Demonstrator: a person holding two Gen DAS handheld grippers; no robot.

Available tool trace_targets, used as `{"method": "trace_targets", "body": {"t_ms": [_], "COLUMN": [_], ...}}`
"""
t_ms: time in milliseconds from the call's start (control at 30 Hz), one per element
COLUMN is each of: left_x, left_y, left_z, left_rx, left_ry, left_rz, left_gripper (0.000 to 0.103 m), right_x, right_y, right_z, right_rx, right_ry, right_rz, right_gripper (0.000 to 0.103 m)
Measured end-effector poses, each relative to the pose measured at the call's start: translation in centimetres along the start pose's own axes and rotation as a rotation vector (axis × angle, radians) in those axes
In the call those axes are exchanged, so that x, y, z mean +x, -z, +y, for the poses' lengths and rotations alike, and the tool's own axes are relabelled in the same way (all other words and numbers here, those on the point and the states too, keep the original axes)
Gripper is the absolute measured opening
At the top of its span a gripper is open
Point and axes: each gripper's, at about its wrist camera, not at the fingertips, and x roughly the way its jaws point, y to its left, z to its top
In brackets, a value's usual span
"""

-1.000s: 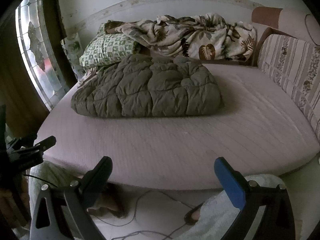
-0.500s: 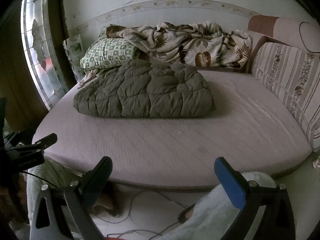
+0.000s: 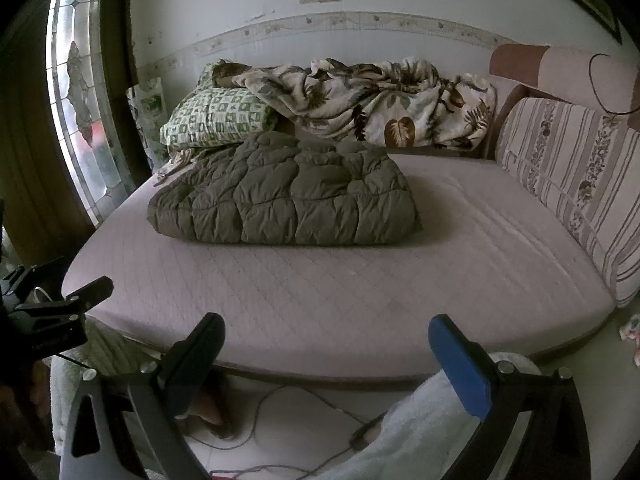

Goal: Fold large clothes

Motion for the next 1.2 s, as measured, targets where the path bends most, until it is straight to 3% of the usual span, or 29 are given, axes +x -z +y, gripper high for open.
{"method": "trace_targets", "body": {"t_ms": [467,1200], "left_x": [-1.2,0.4], "left_y": [0.0,-0.7], "left_z": [-0.5,-0.6], "left_rx": [0.002,-0.024], "left_ry": [0.011,0.002], "left_rz": [-0.038,-0.020], "left_gripper": [0.095,0.095], "right_x": [-0.8,0.9], "right_y": [0.3,-0.8], "right_z": [-0.2,-1.3], "right_rx": [-0.001,-0.010], "right_ry": [0.008,0.019], "right_rz": [-0.017,0.021], "right_gripper": [0.103,0.103]}}
